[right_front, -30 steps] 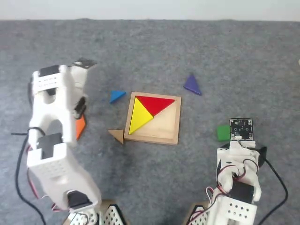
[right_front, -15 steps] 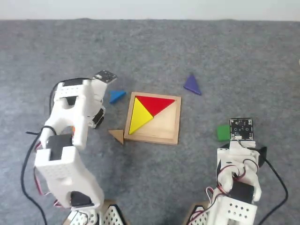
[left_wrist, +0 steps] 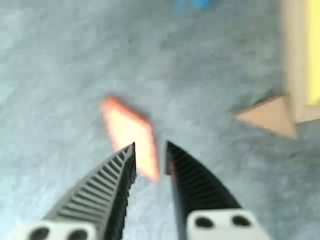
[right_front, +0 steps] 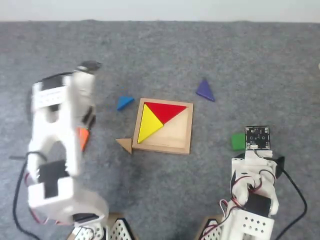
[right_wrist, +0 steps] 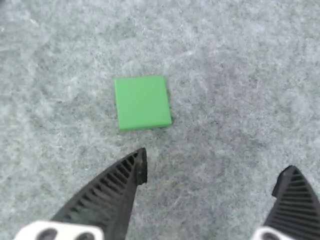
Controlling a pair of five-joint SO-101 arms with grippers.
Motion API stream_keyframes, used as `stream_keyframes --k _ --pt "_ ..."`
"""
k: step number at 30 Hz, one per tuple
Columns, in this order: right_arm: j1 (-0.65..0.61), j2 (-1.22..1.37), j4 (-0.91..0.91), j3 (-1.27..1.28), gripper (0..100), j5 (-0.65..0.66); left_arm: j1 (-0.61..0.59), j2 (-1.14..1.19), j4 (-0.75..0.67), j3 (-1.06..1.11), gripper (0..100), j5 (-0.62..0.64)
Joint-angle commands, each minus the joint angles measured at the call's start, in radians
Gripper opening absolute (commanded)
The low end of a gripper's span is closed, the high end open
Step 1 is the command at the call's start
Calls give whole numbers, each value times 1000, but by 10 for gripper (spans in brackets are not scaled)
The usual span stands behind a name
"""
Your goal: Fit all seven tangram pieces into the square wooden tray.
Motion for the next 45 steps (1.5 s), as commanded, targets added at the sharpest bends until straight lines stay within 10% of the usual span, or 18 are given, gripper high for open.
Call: stream_keyframes --k 1,18,30,45 --pt "13 -7 2 18 391 11 -103 -61 -9 45 156 -74" --pt "12 -7 2 18 391 9 -267 95 -229 90 159 -272" --pt "12 -7 1 18 391 9 -175 143 -229 85 159 -262" --pt "12 -7 2 18 391 9 132 137 -249 -1 160 38"
